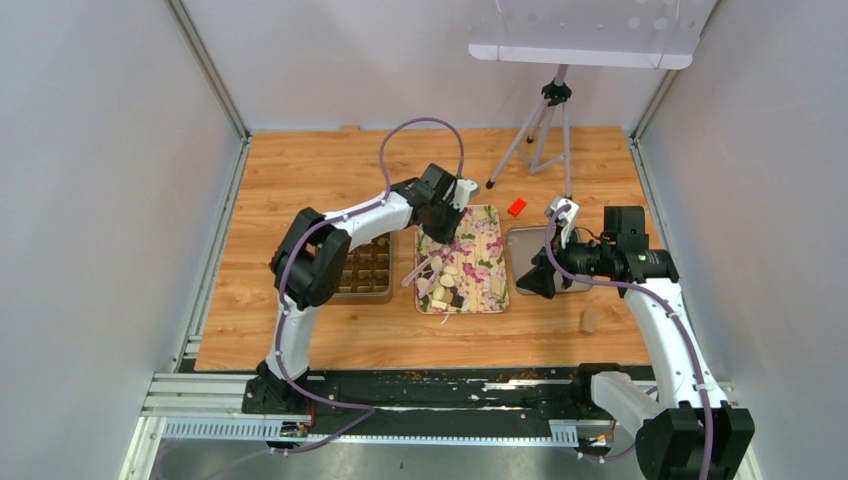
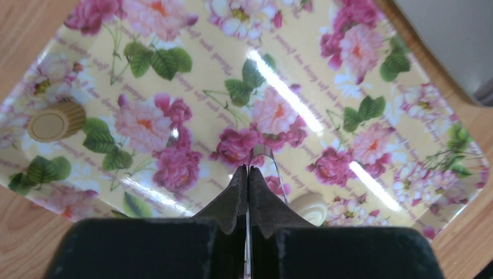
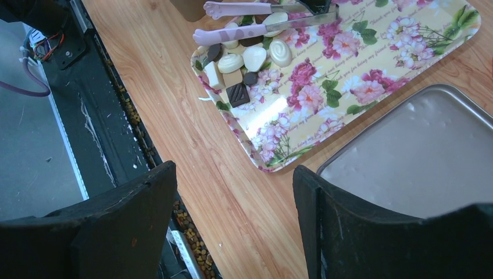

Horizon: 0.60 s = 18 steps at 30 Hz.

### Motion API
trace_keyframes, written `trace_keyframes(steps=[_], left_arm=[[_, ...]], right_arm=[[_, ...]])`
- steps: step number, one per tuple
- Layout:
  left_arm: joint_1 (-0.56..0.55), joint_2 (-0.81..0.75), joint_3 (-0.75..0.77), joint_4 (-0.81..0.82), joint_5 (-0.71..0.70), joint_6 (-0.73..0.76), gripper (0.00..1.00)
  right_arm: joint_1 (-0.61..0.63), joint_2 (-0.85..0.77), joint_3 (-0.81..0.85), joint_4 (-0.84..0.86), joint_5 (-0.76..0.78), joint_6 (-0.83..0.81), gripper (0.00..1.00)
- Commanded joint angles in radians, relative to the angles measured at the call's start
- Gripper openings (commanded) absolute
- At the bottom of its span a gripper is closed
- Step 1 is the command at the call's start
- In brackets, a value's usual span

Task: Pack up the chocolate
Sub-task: Pick up the clamp from the plate.

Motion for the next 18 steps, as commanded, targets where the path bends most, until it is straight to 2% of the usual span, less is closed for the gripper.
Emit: trace_keyframes(steps=[1,5,7,10,13,14,18], left_arm=[[0.030,-0.094,0.081,0.003,0.089,-0.053,0.01],[0.066,-0.176,0.077,0.018,0.146,-0.095,0.00],[0.091,-0.236,0.041,0.083,0.217,-0.152,0.00],[0.125,-0.350,-0.082,0.281,0.276,-0.274,0.00],[0.144,-0.471,-0.242,0.637,0.294,-0.425,0.00],[0.145,-0.495,-0.253,0.705,0.283,-0.458,0.00],[0.144,-0.506,-0.196,0.787,0.284,-0.555,0.00]], right_arm=[[-0.004,0.004,0.001,0.039,-0.034,0.006,0.72],[-0.004,0.018,0.015,0.063,-0.032,0.022,0.70],[-0.004,0.023,0.030,0.129,-0.022,0.087,0.68],[-0.002,0.038,0.055,0.355,-0.004,0.319,0.68],[0.000,0.099,0.091,0.569,-0.022,0.578,0.68],[0.004,0.128,0.110,0.614,-0.041,0.642,0.69],[0.062,0.228,0.199,0.713,-0.112,0.776,0.75]])
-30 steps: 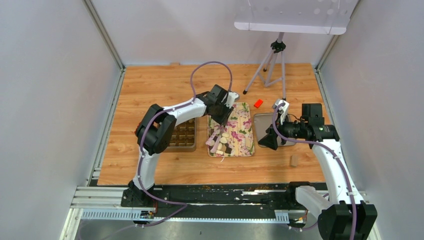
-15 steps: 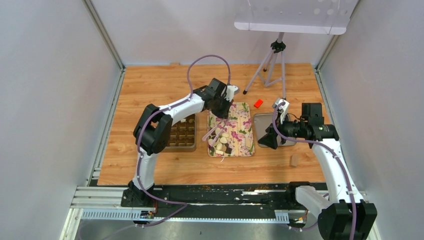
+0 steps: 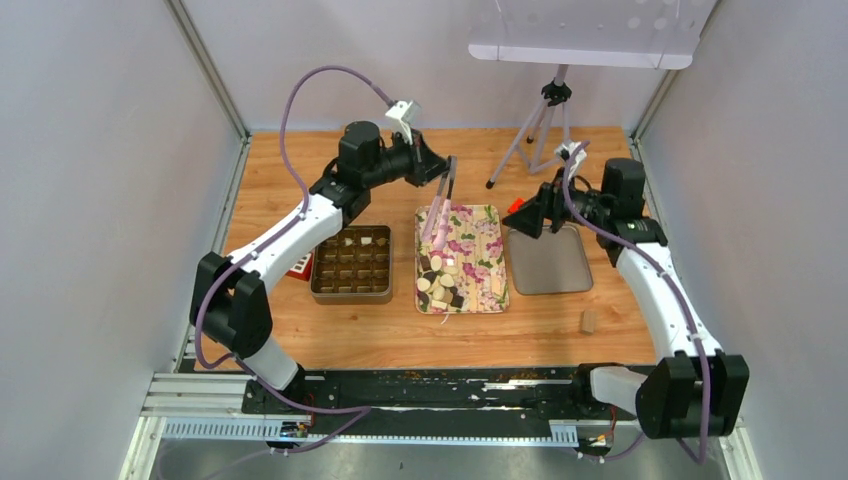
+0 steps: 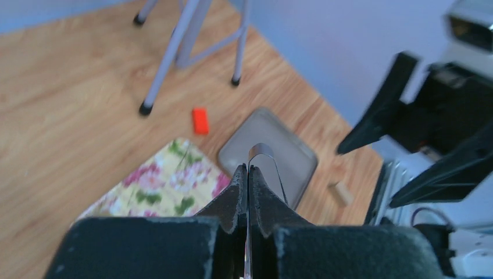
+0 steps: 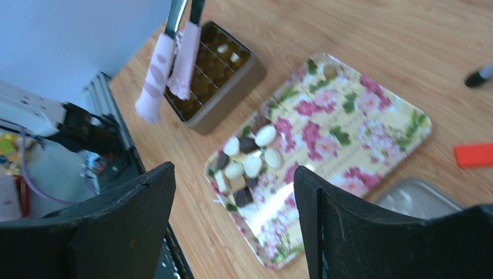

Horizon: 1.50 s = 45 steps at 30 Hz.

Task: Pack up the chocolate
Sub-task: Pick up the clamp from the plate.

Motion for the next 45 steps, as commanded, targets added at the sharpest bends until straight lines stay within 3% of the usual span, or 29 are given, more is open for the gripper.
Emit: trace_keyframes(steps=[1,5,14,19,22,23,24,25,27,29,33,38,40,45], left_arm=[[-0.015,-0.027,0.062,0.296,0.038,-0.191,0.00],[-0.015,-0.002,0.110,0.327,0.037,-0.258,0.00],[-0.019,-0.012,0.096,0.362,0.024,-0.307,0.00],[-0.021,-0.007,0.101,0.370,0.020,-0.323,0.00],[-0.021,-0.004,0.103,0.369,0.027,-0.318,0.00],[-0.020,-0.004,0.100,0.369,0.034,-0.305,0.05],[-0.020,-0.004,0.098,0.367,0.047,-0.287,0.21],[-0.018,-0.008,0.093,0.366,0.066,-0.262,0.36],[-0.003,-0.023,0.069,0.365,0.112,-0.215,0.55],[0.027,-0.045,0.021,0.367,0.163,-0.190,0.64],[0.099,-0.105,-0.083,0.390,0.292,-0.147,0.71],[0.150,-0.170,-0.182,0.316,0.501,0.081,0.72],[0.153,-0.189,-0.191,0.263,0.573,0.182,0.73],[0.078,-0.191,-0.140,0.333,0.598,0.189,0.76]], right_arm=[[0.062,0.096,0.124,0.273,-0.104,0.301,0.75],[0.145,0.182,0.189,0.361,-0.144,0.372,0.75],[0.288,0.263,0.223,0.404,-0.158,0.368,0.71],[0.306,0.274,0.226,0.431,-0.177,0.354,0.52],[0.306,0.276,0.218,0.450,-0.187,0.353,0.24],[0.305,0.273,0.217,0.450,-0.187,0.347,0.15],[0.304,0.268,0.216,0.444,-0.184,0.335,0.04],[0.304,0.261,0.216,0.431,-0.177,0.321,0.00],[0.302,0.244,0.215,0.404,-0.176,0.288,0.00],[0.297,0.230,0.210,0.379,-0.184,0.263,0.00],[0.294,0.201,0.189,0.333,-0.191,0.220,0.00],[0.294,0.187,0.193,0.251,-0.220,0.127,0.00],[0.297,0.186,0.207,0.196,-0.232,0.063,0.00],[0.315,0.197,0.256,0.026,-0.259,-0.131,0.00]])
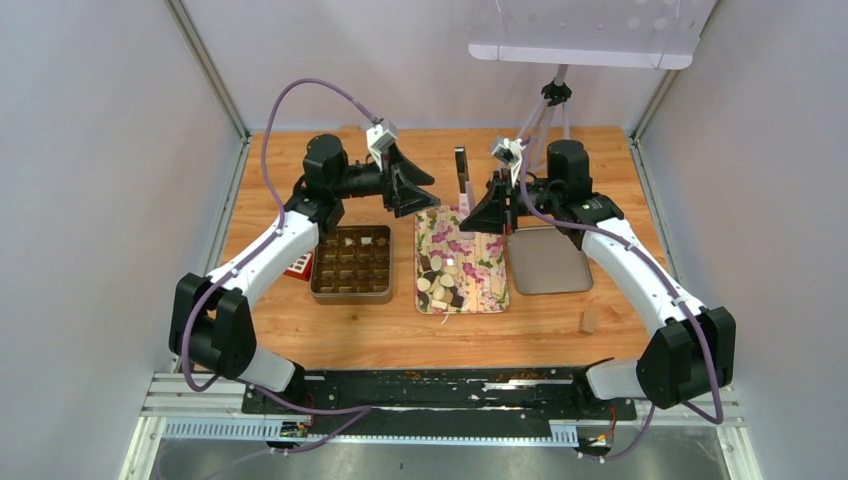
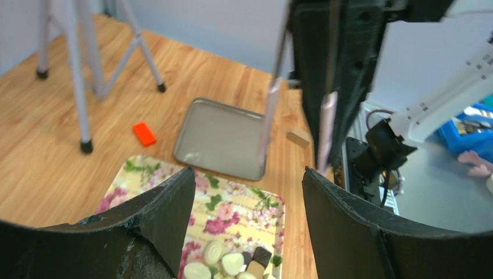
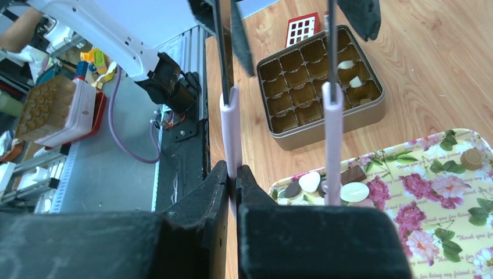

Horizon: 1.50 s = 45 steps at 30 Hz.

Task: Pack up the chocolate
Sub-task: Pick up the clamp from the plate.

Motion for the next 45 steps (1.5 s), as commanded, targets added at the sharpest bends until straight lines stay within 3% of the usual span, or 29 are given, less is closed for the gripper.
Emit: trace_keyframes(steps=[1,9,26,29,33,36,41,45], left_arm=[[-0.076,-0.033,0.094,0.054,0.104,0.086,0.75],[-0.149,0.046,0.216,-0.031,0.165,0.118,0.74],[-0.168,0.120,0.301,-0.152,0.235,0.193,0.59],[-0.171,0.136,0.346,-0.278,0.251,0.276,0.55],[-0.172,0.158,0.429,-0.545,0.249,0.466,0.55],[-0.176,0.172,0.471,-0.656,0.237,0.546,0.57],[-0.179,0.182,0.487,-0.685,0.227,0.558,0.60],[-0.179,0.187,0.498,-0.695,0.228,0.565,0.56]], right_arm=[[0.019,-0.011,0.083,-0.169,-0.050,-0.258,0.00],[0.046,0.013,0.155,-0.295,-0.041,-0.415,0.00],[0.058,-0.002,0.148,-0.288,-0.019,-0.429,0.00],[0.058,-0.004,0.144,-0.280,-0.015,-0.420,0.00],[0.058,-0.004,0.140,-0.276,-0.011,-0.417,0.00],[0.058,-0.003,0.138,-0.271,-0.011,-0.412,0.00],[0.058,-0.001,0.138,-0.266,-0.011,-0.409,0.01],[0.058,0.000,0.134,-0.260,-0.010,-0.402,0.01]])
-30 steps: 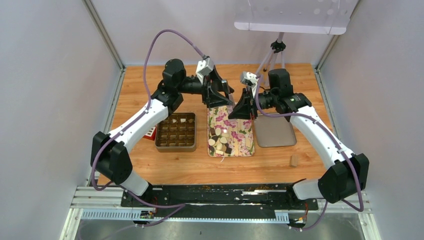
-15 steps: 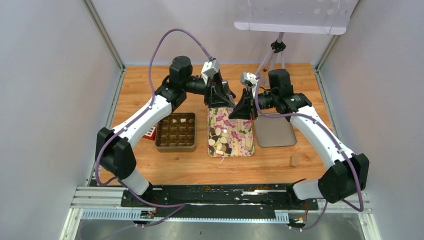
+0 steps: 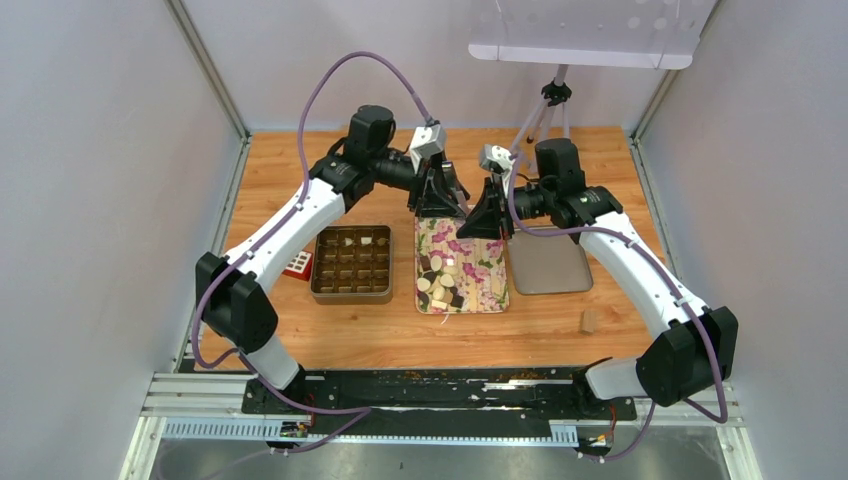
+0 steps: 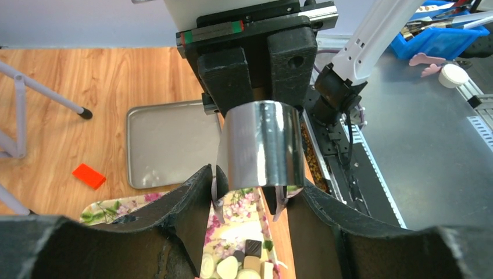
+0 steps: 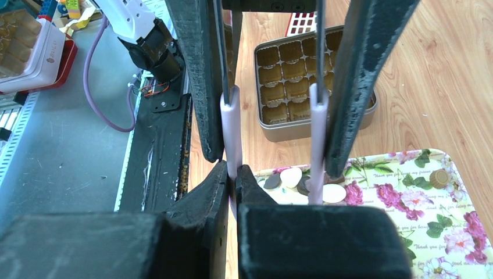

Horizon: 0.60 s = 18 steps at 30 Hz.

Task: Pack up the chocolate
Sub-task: Pick up the clamp from the plate.

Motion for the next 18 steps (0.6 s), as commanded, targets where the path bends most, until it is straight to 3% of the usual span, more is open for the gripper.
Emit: trace_keyframes(steps=[1,4,7,10,15,18], left_arm=[[-0.006,0.019,0.051,-0.067,0.005,0.058,0.53],[-0.006,0.037,0.092,-0.137,-0.002,0.097,0.44],[-0.005,0.046,0.125,-0.191,-0.036,0.130,0.38],[0.003,0.032,0.119,-0.223,-0.087,0.162,0.36],[0.028,-0.017,0.024,-0.177,-0.147,0.139,0.35],[0.031,-0.062,-0.085,-0.069,-0.212,0.094,0.35]], right_arm=[[0.005,-0.018,0.018,0.056,-0.026,0.002,0.01],[0.005,-0.020,0.017,0.053,-0.011,0.005,0.10],[0.003,-0.035,0.032,0.005,0.041,-0.022,0.37],[-0.024,-0.063,0.105,-0.234,0.070,-0.206,0.51],[-0.155,-0.088,0.197,-0.718,0.113,-0.518,0.56],[-0.260,-0.112,0.159,-0.804,0.103,-0.576,0.56]])
